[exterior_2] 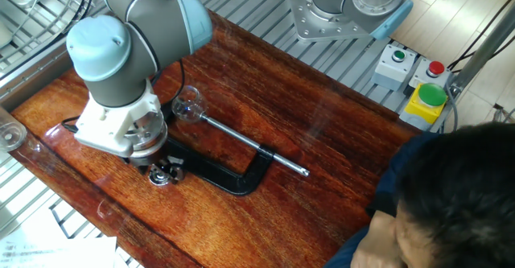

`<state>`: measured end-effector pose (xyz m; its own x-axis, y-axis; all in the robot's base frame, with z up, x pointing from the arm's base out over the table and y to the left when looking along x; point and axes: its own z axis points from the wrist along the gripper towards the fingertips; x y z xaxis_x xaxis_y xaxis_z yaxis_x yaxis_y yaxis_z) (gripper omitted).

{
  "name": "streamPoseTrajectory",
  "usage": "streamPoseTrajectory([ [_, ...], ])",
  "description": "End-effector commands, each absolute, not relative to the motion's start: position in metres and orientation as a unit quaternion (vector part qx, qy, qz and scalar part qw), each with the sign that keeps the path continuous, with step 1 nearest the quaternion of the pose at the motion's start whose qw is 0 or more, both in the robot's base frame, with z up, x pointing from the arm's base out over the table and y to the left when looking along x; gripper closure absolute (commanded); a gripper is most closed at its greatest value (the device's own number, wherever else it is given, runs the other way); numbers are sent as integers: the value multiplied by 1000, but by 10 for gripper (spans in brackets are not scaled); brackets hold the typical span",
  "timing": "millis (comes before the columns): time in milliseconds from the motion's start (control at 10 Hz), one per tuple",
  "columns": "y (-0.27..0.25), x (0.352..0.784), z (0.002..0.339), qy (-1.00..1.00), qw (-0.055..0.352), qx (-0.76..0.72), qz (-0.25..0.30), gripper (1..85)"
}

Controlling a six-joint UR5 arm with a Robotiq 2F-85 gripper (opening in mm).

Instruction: Screw the lid onto the jar

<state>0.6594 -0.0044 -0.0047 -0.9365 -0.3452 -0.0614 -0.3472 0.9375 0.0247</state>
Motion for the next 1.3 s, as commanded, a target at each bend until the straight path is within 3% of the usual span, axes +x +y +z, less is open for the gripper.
streamPoseTrajectory([
  [0, -1, 658, -3, 984, 30, -174, 29, 203],
  [700, -3, 658, 1, 986, 30, -165, 25, 367],
  [800, -4, 657, 4, 987, 24, -158, 23, 450],
  [1000, -12, 654, 28, 990, 2, -143, -1, 743],
  [1100, -10, 655, 43, 990, -1, -141, 0, 830],
  [1200, -8, 654, 57, 989, -4, -149, 4, 847],
])
